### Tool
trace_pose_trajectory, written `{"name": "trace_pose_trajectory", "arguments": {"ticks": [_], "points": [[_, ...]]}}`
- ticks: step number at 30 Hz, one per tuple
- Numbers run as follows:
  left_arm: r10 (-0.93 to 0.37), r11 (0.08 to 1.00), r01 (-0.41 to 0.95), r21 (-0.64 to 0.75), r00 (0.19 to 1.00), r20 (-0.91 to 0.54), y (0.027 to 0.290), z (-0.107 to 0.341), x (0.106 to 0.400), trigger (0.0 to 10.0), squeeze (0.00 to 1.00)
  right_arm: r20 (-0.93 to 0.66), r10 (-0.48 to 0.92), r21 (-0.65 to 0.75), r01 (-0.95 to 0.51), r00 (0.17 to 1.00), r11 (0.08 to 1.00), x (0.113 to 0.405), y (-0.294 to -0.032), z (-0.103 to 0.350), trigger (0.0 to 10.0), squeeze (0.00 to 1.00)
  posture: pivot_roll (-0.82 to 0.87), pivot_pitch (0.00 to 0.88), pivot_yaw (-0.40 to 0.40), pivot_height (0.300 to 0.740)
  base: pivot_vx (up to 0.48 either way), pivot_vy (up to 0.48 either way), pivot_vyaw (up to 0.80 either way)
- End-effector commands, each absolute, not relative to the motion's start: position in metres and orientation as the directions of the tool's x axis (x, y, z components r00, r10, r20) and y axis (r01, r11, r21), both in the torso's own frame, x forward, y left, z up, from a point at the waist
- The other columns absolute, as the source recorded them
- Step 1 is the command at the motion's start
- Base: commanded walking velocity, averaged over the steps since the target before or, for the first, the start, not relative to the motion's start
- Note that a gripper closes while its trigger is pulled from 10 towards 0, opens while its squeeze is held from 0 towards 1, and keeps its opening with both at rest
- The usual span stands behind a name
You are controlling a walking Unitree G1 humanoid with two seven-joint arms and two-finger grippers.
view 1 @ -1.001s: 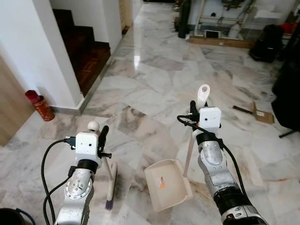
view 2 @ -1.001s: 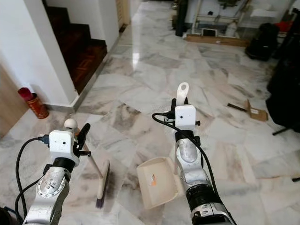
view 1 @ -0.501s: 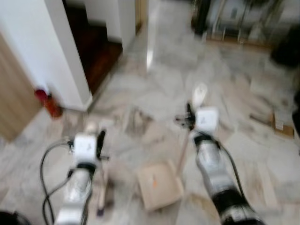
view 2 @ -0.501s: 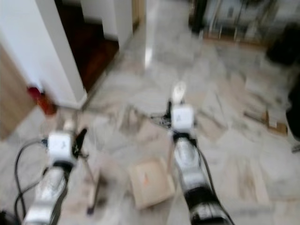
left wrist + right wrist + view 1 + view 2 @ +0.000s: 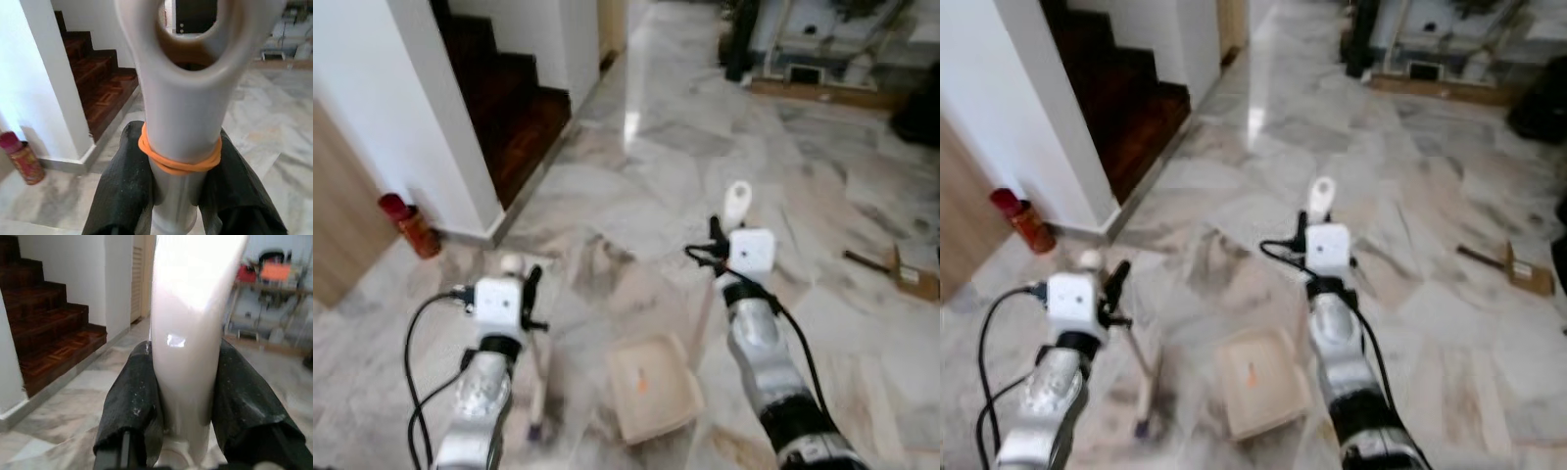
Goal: Sweep floor
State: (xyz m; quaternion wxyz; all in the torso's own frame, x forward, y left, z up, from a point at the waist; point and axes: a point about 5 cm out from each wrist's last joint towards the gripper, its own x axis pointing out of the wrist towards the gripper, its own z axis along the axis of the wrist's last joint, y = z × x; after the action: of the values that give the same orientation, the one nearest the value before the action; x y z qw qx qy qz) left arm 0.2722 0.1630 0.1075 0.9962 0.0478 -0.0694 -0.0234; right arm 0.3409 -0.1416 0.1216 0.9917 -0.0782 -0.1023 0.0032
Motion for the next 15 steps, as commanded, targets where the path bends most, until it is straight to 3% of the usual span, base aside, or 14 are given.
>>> {"name": "trace_pose_trajectory", "arguments": {"ticks": [1, 15], "points": [[-0.042, 0.992, 0.021, 0.123, 0.985, 0.17, 0.1688, 0.1153, 0.2736, 10.0, 0.0, 0.254, 0.05, -0.144, -0.013, 0.966, 0.989, 0.3437, -0.1313, 0.1342, 10.0, 0.0, 0.06, 0.072, -0.033, 0.74, 0.307, 0.0, 0.0], [-0.043, 0.99, 0.018, 0.141, 0.984, 0.175, 0.1711, 0.1172, 0.2765, 10.0, 0.0, 0.251, 0.056, -0.134, -0.022, 0.966, 0.991, 0.3443, -0.1285, 0.1345, 10.0, 0.0, 0.06, 0.088, -0.029, 0.74, 0.309, 0.0, 0.0]]}}
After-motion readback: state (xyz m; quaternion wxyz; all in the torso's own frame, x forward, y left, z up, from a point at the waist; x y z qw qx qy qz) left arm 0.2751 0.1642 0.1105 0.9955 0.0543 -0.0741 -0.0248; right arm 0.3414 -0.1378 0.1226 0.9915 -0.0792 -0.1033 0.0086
